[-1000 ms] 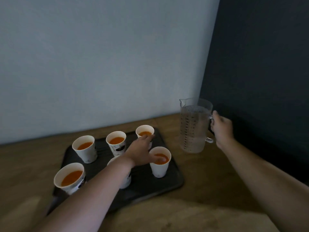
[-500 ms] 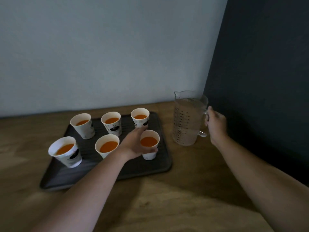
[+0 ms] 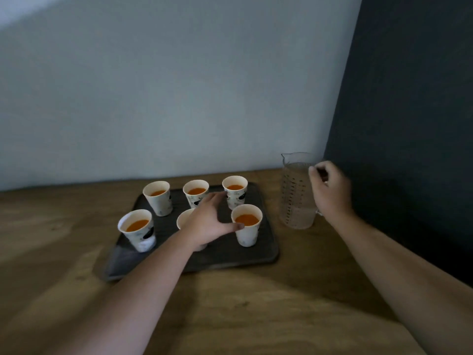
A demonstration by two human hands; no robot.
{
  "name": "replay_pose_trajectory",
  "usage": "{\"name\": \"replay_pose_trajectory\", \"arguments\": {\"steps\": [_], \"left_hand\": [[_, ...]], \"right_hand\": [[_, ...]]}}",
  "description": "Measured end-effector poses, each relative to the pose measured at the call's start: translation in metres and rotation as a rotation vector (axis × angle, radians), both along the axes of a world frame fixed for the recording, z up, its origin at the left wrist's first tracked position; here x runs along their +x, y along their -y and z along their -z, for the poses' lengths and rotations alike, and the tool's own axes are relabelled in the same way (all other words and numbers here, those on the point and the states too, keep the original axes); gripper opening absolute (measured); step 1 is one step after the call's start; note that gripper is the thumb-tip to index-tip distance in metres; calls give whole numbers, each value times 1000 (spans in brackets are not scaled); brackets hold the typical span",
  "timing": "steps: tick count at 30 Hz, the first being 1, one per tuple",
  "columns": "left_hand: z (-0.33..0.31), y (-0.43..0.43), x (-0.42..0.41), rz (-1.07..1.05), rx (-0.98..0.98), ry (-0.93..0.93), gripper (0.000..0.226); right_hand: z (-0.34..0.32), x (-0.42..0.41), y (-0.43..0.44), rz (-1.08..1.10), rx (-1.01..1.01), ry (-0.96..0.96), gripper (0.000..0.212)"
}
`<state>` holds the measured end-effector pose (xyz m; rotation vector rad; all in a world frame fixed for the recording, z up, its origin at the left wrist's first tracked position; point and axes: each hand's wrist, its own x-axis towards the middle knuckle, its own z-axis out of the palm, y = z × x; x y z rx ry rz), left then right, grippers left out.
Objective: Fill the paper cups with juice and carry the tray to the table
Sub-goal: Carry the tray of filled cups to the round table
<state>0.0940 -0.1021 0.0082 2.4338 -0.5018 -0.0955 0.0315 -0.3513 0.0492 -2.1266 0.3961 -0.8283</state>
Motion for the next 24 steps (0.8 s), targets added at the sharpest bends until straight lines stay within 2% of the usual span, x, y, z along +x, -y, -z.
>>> {"name": "replay_pose_trajectory", "arguments": {"steps": [5, 9, 14, 17, 20, 24], "left_hand": [[-20, -58, 13, -182, 36, 125, 81], [-23, -120, 26, -333, 36, 141, 73], [-8, -190, 43, -528, -30, -4, 68], [11, -217, 55, -572, -58, -88, 68], [28, -226, 70, -572, -70, -194, 65], [41, -221, 88, -613, -220, -237, 50]], "right_hand": [[4, 9, -47, -191, -55, -139, 11], [24, 28, -58, -212, -19, -273, 20], [40, 51, -67, -223, 204, -457, 37], [43, 70, -65, -222, 320, -504, 41], [51, 90, -65, -172, 370, -566, 42], [65, 108, -69, -131, 368, -667, 42]]}}
